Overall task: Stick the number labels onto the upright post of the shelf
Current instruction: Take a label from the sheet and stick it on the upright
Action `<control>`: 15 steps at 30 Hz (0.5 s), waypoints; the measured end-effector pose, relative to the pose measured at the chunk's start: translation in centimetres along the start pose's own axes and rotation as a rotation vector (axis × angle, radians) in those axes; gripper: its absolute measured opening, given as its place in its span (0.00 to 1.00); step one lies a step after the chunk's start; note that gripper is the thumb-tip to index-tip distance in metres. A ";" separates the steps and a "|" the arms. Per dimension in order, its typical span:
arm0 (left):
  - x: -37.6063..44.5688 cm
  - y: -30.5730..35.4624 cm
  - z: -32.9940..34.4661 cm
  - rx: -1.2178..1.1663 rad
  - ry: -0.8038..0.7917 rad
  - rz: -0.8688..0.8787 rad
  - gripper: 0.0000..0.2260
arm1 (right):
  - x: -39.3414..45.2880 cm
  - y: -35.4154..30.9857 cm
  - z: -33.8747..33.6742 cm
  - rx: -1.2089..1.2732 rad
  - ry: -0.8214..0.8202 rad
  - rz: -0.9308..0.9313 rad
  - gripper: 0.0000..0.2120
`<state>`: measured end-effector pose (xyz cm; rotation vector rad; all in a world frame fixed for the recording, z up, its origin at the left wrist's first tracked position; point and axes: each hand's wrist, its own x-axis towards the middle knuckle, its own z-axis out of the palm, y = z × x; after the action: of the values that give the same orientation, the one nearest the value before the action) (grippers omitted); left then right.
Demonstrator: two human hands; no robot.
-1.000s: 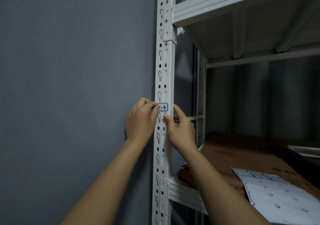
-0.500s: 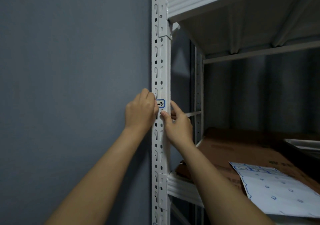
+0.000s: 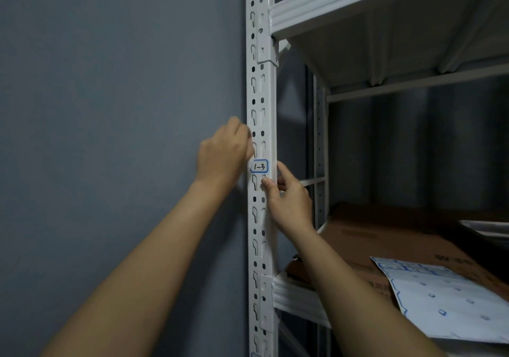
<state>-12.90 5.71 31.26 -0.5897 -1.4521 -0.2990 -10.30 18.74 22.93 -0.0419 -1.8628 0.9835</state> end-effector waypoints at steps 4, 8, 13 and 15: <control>-1.0 -0.8 -1.2 -0.234 -0.087 -0.070 0.09 | -0.1 -0.4 0.0 0.005 -0.009 0.015 0.22; -2.7 -0.6 -1.2 -0.373 -0.233 -0.204 0.08 | -0.3 -0.6 0.1 0.014 -0.004 0.025 0.23; -3.0 -0.1 0.0 -0.553 -0.257 -0.367 0.06 | -0.3 -0.5 0.0 0.030 -0.016 0.017 0.24; -3.1 0.1 0.0 -0.725 -0.247 -0.490 0.05 | -0.3 -0.5 -0.2 0.016 -0.018 0.008 0.21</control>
<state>-13.24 5.29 28.21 -0.8604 -1.7107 -1.2064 -9.79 18.40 23.14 -0.0306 -1.8725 1.0069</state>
